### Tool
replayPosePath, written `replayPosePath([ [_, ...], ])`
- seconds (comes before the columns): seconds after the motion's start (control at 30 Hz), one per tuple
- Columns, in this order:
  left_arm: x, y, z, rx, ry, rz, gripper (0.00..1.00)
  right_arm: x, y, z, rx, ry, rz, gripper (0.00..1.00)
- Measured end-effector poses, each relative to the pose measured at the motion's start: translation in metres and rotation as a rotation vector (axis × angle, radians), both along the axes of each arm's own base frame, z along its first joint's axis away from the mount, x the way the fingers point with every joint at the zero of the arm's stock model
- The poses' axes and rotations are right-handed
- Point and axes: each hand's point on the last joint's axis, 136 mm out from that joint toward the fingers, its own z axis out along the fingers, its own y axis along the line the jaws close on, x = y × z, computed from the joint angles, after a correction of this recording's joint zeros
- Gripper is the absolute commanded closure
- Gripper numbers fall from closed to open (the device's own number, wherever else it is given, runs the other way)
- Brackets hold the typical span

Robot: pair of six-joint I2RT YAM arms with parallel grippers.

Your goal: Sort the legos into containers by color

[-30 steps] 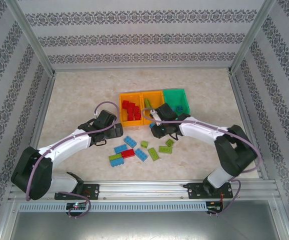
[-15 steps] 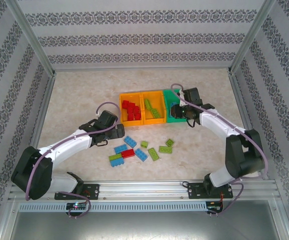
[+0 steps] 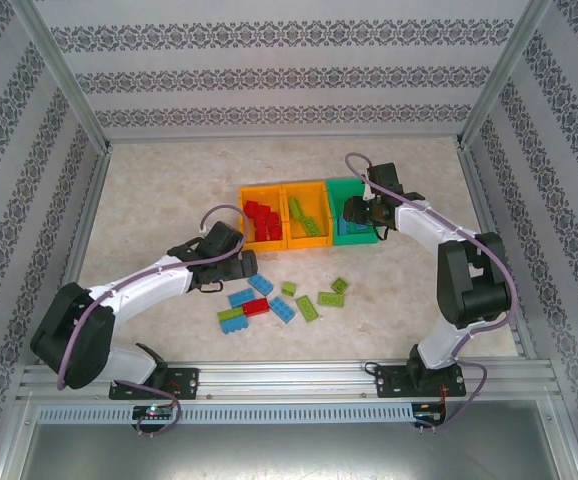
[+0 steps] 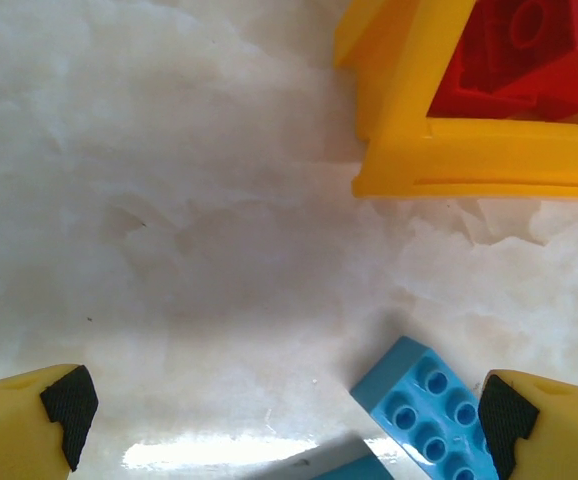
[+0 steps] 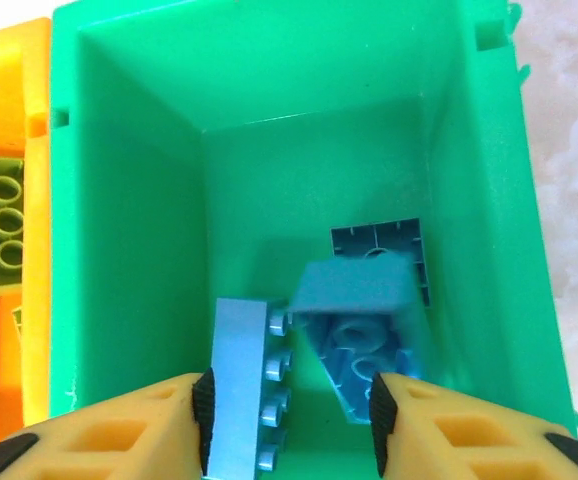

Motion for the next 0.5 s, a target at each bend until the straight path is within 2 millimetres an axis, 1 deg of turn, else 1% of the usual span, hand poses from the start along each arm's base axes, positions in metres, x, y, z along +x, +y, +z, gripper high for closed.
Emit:
replayPosePath([
  [0.17,0.0,-0.014,-0.003,-0.027,0.038,-0.005,0.02,-0.013,-0.003,0.015,0.015,-0.035,-0.011,0.42],
  [0.33,0.007,-0.033,-0.002,-0.042,0.056,-0.026,0.08,-0.03,-0.009,0.036,0.017,-0.095,-0.021,0.34],
  [0.5,0.008,-0.045,-0.005,-0.045,0.08,-0.042,0.1,-0.044,-0.015,0.042,0.012,-0.127,-0.03,0.3],
])
